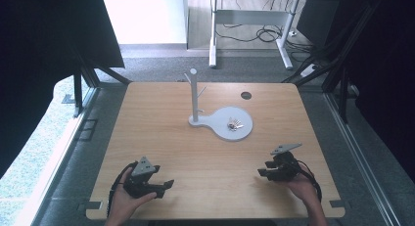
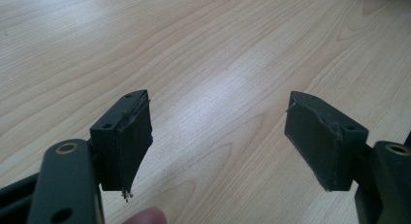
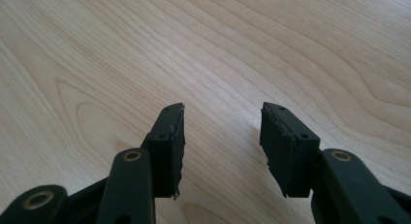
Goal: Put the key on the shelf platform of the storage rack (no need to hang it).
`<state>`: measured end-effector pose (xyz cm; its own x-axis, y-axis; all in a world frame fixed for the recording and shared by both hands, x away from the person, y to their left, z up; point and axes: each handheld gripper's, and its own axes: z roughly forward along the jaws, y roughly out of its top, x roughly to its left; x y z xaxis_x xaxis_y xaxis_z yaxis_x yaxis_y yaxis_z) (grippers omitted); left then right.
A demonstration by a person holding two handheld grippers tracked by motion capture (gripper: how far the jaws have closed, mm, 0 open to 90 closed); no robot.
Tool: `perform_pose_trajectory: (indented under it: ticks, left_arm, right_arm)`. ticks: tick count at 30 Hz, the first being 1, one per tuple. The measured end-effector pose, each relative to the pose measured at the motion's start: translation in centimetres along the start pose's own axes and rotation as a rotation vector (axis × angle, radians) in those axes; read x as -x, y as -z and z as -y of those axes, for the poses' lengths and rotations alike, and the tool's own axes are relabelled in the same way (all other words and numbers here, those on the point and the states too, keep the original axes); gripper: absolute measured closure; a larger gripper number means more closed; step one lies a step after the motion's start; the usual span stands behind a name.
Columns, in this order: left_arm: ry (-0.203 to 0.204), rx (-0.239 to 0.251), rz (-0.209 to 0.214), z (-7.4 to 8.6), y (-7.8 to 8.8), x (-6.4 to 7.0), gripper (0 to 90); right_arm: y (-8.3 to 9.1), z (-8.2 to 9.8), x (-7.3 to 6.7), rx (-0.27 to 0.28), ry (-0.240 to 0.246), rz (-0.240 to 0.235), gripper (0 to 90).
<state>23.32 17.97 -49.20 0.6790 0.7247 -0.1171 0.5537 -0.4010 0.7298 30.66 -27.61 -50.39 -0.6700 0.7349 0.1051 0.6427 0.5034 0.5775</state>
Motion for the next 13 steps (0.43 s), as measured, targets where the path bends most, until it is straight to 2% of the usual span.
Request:
perform_pose_trajectory:
  ticks: [7,9,10,13]
  left_arm:
    - [-0.001,0.003,0.000,0.0,0.0,0.1,25.4]
    - [-0.005,0.004,0.000,0.0,0.0,0.0,25.3]
    - [-0.006,0.005,0.000,0.0,0.1,0.0,25.3]
    - [-0.008,0.005,0.000,0.0,0.0,0.1,25.3]
  right_arm:
    - [-0.2,0.3,-0.1,0.020,0.005,0.026,49.8]
    - [-0.5,0.6,0.2,0.026,0.006,0.082,47.3]
    - [-0.5,0.6,0.2,0.026,0.006,0.082,47.3]
    - [-1.0,1.2,0.9,0.021,-0.015,0.144,43.4]
